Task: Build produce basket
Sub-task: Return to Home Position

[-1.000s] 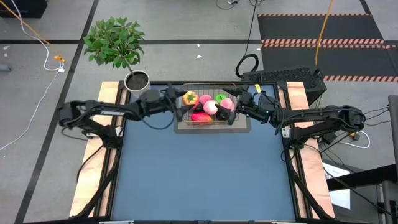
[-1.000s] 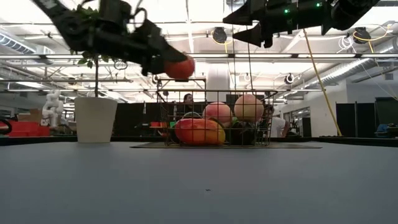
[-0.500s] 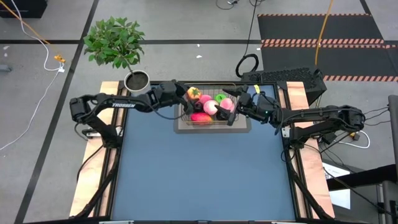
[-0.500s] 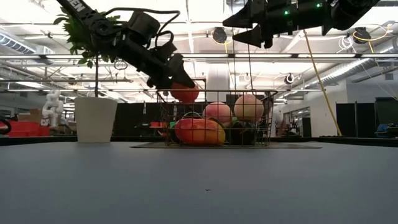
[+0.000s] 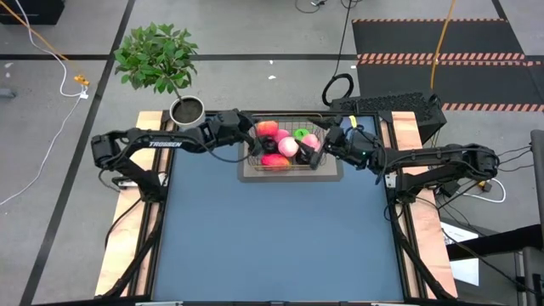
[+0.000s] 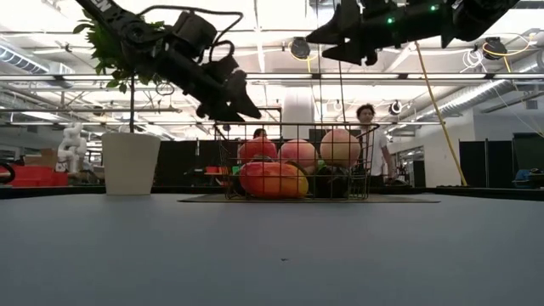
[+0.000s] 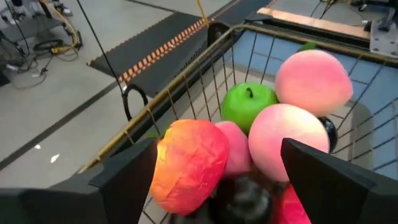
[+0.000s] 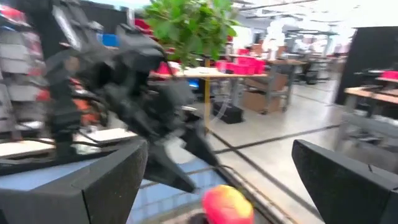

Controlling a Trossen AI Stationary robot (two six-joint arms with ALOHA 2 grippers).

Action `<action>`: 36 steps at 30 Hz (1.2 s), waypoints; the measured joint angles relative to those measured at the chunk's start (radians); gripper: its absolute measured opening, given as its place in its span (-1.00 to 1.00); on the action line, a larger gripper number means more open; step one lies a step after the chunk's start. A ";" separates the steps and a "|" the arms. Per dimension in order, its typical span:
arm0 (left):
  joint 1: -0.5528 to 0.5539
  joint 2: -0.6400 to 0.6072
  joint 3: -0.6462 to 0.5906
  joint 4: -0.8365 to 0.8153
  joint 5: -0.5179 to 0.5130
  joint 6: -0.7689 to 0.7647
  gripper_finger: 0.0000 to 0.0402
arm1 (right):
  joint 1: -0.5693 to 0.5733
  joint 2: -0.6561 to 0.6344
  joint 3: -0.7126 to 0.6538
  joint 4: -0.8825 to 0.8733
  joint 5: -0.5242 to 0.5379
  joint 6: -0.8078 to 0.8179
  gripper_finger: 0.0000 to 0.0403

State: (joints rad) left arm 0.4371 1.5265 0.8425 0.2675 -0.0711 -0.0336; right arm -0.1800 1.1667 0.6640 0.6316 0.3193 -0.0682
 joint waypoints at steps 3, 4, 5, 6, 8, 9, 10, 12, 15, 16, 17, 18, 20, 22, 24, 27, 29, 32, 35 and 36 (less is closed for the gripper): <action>0.000 -0.048 0.000 -0.080 0.000 0.010 0.65 | 0.008 -0.008 0.000 -0.042 0.075 -0.020 0.95; 0.000 -0.075 -0.001 -0.119 -0.002 0.010 0.63 | 0.014 -0.012 0.000 -0.059 0.094 -0.022 0.95; 0.000 -0.102 -0.001 -0.139 -0.009 0.014 0.61 | 0.019 -0.017 0.000 -0.074 0.105 -0.019 0.95; -0.003 -0.137 -0.001 -0.159 -0.017 0.019 0.57 | 0.024 -0.027 0.000 -0.095 0.105 -0.012 0.95; -0.009 -0.202 -0.007 -0.173 -0.035 0.033 0.48 | 0.033 -0.041 0.000 -0.102 0.101 0.000 0.91; -0.014 -0.232 -0.019 -0.160 -0.040 0.039 0.43 | 0.040 -0.049 0.000 -0.101 0.101 0.000 0.87; -0.017 -0.257 -0.033 -0.145 -0.042 0.044 0.37 | 0.049 -0.056 0.000 -0.098 0.101 -0.001 0.83; -0.025 -0.294 -0.064 -0.118 -0.043 0.053 0.25 | 0.069 -0.068 0.000 -0.095 0.101 -0.015 0.71; -0.033 -0.348 -0.122 -0.100 -0.040 0.026 0.04 | 0.104 -0.076 -0.001 -0.109 0.100 -0.017 0.49; -0.037 -0.367 -0.143 -0.097 -0.030 0.008 -0.03 | 0.113 -0.076 -0.008 -0.108 0.099 0.009 0.41; -0.041 -0.384 -0.168 -0.100 -0.015 -0.013 -0.09 | 0.118 -0.076 -0.022 -0.107 0.096 0.047 0.32; -0.048 -0.399 -0.197 -0.103 -0.003 -0.033 -0.16 | 0.122 -0.076 -0.041 -0.110 0.090 0.086 0.23; -0.068 -0.416 -0.263 -0.104 0.001 -0.061 -0.29 | 0.126 -0.075 -0.089 -0.109 0.039 0.150 0.03; -0.083 -0.430 -0.322 -0.088 0.002 -0.089 -0.40 | 0.130 -0.090 -0.143 -0.085 -0.016 0.195 -0.16; -0.096 -0.462 -0.363 -0.073 0.001 -0.100 -0.50 | 0.131 -0.113 -0.183 -0.025 -0.060 0.211 -0.35; -0.109 -0.536 -0.381 -0.127 -0.006 -0.102 -0.63 | 0.130 -0.186 -0.233 -0.001 -0.088 0.204 -0.60; -0.114 -0.609 -0.381 -0.172 -0.009 -0.103 -0.72 | 0.130 -0.250 -0.259 -0.001 -0.137 0.178 -0.75; -0.122 -0.719 -0.379 -0.231 -0.010 -0.082 -0.83 | 0.130 -0.343 -0.303 0.005 -0.249 0.122 -0.94; -0.135 -0.816 -0.381 -0.309 -0.010 -0.080 -0.92 | 0.132 -0.424 -0.357 0.001 -0.299 0.122 -0.97; -0.141 -0.843 -0.390 -0.322 -0.013 -0.080 -0.95 | 0.135 -0.447 -0.378 0.001 -0.296 0.136 -0.97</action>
State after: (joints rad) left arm 0.2957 0.6834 0.4529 -0.0545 -0.0837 -0.1135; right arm -0.0447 0.7193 0.2863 0.6323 0.0233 0.0683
